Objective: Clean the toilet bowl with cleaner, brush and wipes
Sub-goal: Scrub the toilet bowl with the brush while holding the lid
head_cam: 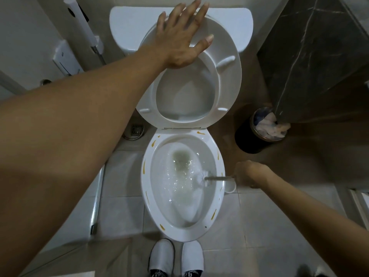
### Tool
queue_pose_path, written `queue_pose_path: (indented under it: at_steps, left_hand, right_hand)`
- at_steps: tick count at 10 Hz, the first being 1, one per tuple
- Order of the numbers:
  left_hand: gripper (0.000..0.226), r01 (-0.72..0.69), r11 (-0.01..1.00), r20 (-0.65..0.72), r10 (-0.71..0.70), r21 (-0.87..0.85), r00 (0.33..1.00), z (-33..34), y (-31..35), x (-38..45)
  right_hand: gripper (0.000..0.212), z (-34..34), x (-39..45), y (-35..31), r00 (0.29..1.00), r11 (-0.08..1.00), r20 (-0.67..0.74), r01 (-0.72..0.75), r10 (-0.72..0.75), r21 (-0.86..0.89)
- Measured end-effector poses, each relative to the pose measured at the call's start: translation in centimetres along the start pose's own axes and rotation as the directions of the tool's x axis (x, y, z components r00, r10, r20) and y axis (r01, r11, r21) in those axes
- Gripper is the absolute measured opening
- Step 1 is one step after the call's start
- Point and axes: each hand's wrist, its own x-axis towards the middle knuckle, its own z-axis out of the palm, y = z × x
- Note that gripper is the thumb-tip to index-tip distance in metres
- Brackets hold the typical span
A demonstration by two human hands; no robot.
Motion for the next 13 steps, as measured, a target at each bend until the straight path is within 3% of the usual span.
queue_pose_path:
  at_steps: [2, 4, 5, 6, 8, 9, 10, 12, 13]
  left_hand:
    - [0.072, 0.002, 1.000, 0.004, -0.002, -0.001, 1.000, 0.0, 0.0, 0.0]
    - [0.072, 0.005, 1.000, -0.004, -0.005, -0.002, 1.000, -0.1, 0.0, 0.0]
    - [0.072, 0.003, 1.000, -0.010, -0.003, 0.005, 1.000, 0.0, 0.0, 0.0]
    - [0.071, 0.002, 1.000, -0.010, -0.002, 0.002, 1.000, 0.2, 0.0, 0.1]
    - [0.071, 0.009, 1.000, -0.008, -0.009, -0.007, 1.000, 0.0, 0.1, 0.0]
    - [0.069, 0.028, 0.999, -0.011, -0.028, -0.020, 1.000, -0.1, 0.2, 0.0]
    - [0.068, 0.036, 0.999, -0.009, -0.037, -0.031, 0.999, -0.2, 0.3, 0.0]
    - [0.069, 0.030, 0.999, 0.001, -0.030, -0.019, 1.000, -0.1, 0.3, 0.0]
    - [0.069, 0.024, 0.999, 0.002, -0.024, -0.024, 1.000, -0.1, 0.1, -0.1]
  right_hand:
    - [0.029, -1.8, 0.4, 0.2, 0.994, 0.999, -0.103, -0.038, 0.035, -0.021]
    - [0.029, -1.6, -1.0, -0.5, 0.997, 0.989, 0.043, 0.066, -0.061, -0.135]
    - [0.026, -1.8, -0.7, -0.4, 0.998, 0.984, 0.023, 0.063, -0.060, -0.169]
    - [0.023, -1.6, 0.1, -0.3, 0.993, 0.994, -0.113, 0.016, -0.028, -0.107]
    - [0.018, -0.9, -0.2, -0.5, 0.997, 0.980, 0.015, 0.082, -0.081, -0.181]
    - [0.018, -0.7, 0.1, -0.2, 0.998, 0.973, -0.010, 0.057, -0.061, -0.221]
    - [0.026, -0.6, 0.2, 0.2, 0.996, 0.993, -0.090, 0.003, -0.014, -0.118]
    - [0.024, -1.1, -1.0, 0.2, 0.995, 0.988, 0.076, 0.071, -0.061, -0.137]
    - [0.024, -1.5, 0.2, 0.8, 0.998, 0.993, -0.030, 0.049, -0.053, -0.107]
